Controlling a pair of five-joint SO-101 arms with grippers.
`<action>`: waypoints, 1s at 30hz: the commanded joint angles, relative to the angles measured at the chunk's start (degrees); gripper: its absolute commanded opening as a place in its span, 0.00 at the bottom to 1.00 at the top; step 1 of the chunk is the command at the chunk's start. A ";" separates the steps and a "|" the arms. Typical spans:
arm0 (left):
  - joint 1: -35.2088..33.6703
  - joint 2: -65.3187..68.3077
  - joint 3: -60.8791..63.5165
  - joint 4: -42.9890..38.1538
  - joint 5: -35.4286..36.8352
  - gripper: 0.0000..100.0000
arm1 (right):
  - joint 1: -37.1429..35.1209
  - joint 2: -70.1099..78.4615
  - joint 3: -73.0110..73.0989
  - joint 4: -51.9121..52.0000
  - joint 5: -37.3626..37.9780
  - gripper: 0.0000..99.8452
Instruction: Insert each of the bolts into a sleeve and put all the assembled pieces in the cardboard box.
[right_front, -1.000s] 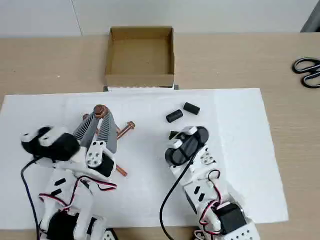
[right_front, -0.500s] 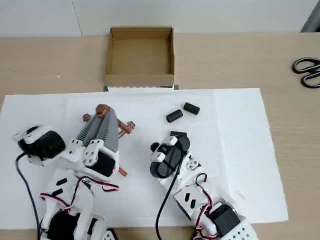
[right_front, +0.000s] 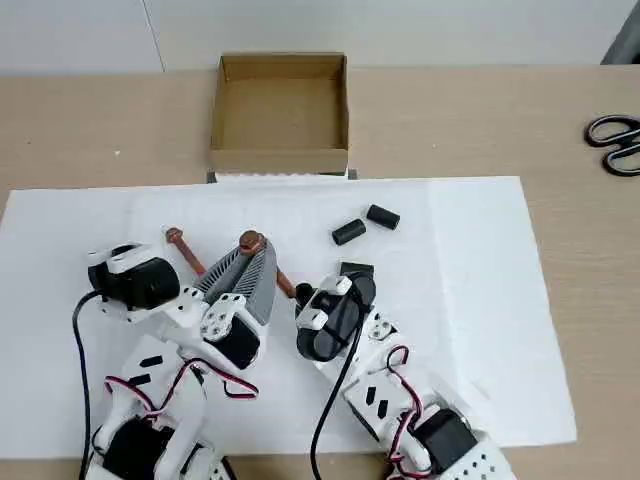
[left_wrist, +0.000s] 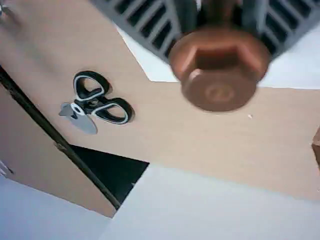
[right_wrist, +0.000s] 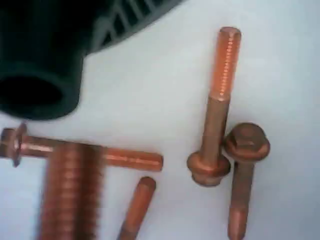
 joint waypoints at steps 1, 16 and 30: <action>0.18 -0.44 0.22 -0.35 -0.70 0.00 | -1.01 -0.66 -3.16 -1.10 -0.35 0.00; 0.18 -0.53 2.68 -0.35 -0.79 0.00 | -1.80 -0.57 -4.75 -1.54 -0.26 0.00; 0.18 -0.53 5.76 -4.84 -0.79 0.00 | -4.35 -0.48 -6.33 -1.10 -0.26 0.00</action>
